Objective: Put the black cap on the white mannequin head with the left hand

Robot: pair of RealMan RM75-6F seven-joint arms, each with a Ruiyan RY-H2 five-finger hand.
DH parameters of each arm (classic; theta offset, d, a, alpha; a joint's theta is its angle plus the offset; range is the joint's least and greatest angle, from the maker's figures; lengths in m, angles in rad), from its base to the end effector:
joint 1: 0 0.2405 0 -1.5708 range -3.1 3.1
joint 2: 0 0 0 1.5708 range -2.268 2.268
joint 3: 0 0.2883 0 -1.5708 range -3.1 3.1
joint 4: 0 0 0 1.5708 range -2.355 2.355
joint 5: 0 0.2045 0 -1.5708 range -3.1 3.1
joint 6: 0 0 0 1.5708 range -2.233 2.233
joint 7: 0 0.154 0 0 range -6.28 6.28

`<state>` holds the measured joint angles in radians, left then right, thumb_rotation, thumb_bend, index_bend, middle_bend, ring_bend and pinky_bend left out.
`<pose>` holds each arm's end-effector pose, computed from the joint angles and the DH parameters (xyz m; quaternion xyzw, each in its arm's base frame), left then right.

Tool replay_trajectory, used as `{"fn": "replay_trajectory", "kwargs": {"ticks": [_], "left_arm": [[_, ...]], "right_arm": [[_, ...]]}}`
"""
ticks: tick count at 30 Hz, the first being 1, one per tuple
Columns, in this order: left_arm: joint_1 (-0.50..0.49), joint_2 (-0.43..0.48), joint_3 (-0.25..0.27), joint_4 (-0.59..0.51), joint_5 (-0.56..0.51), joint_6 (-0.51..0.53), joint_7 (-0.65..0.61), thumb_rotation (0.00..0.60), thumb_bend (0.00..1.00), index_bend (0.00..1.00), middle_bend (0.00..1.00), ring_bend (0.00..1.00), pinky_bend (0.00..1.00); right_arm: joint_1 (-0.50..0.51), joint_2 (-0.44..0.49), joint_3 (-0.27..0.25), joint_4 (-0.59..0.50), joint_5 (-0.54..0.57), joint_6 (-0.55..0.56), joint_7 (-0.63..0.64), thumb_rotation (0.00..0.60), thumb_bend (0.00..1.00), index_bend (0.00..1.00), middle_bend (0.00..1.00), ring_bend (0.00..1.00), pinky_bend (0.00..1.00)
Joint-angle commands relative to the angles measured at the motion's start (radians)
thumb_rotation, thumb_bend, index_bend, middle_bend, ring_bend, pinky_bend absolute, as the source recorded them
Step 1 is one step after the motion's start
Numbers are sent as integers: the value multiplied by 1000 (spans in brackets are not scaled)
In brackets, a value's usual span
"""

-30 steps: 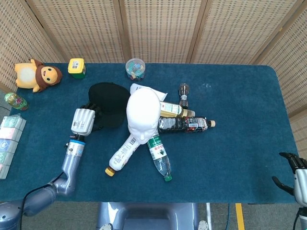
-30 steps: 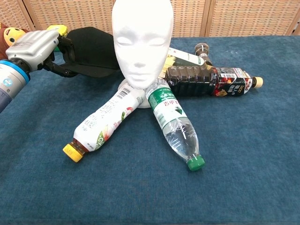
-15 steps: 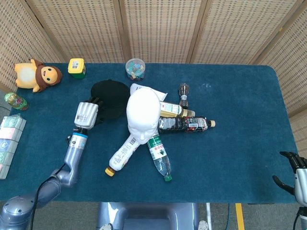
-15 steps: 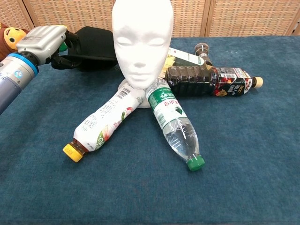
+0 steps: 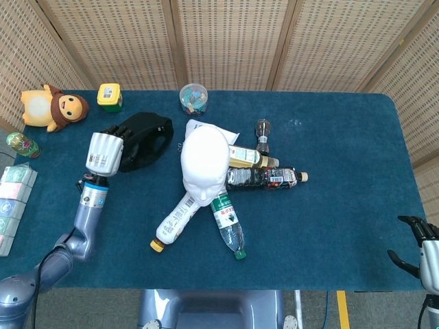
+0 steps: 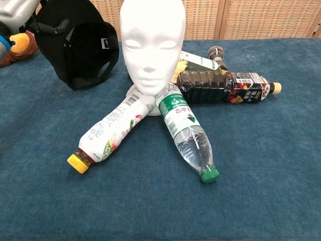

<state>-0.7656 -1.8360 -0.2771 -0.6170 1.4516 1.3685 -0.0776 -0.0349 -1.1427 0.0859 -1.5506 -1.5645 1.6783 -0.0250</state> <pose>-0.2042 0.4422 0.0386 -0.6165 -0.1780 -0.5229 0.5611 -0.3446 -0.1567 0.2038 0.5555 -0.3210 0.4116 0.6472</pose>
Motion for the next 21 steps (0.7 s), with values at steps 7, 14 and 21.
{"fn": "replay_trajectory", "kwargs": {"ticks": [7, 14, 21], "left_arm": [[-42, 153, -35, -170, 35, 92, 65, 600, 497, 830, 553, 499, 744], [-99, 256, -59, -322, 70, 95, 130, 600, 482, 830, 554, 499, 744], [-182, 293, -32, -335, 174, 100, 180, 600, 472, 830, 555, 499, 744]], "right_arm": [[2, -4, 1, 7, -6, 2, 13, 600, 113, 272, 354, 409, 410], [5, -8, 2, 13, -15, 5, 24, 600, 113, 272, 354, 409, 409], [1, -11, 1, 16, -16, 14, 31, 600, 112, 272, 354, 409, 409]]}}
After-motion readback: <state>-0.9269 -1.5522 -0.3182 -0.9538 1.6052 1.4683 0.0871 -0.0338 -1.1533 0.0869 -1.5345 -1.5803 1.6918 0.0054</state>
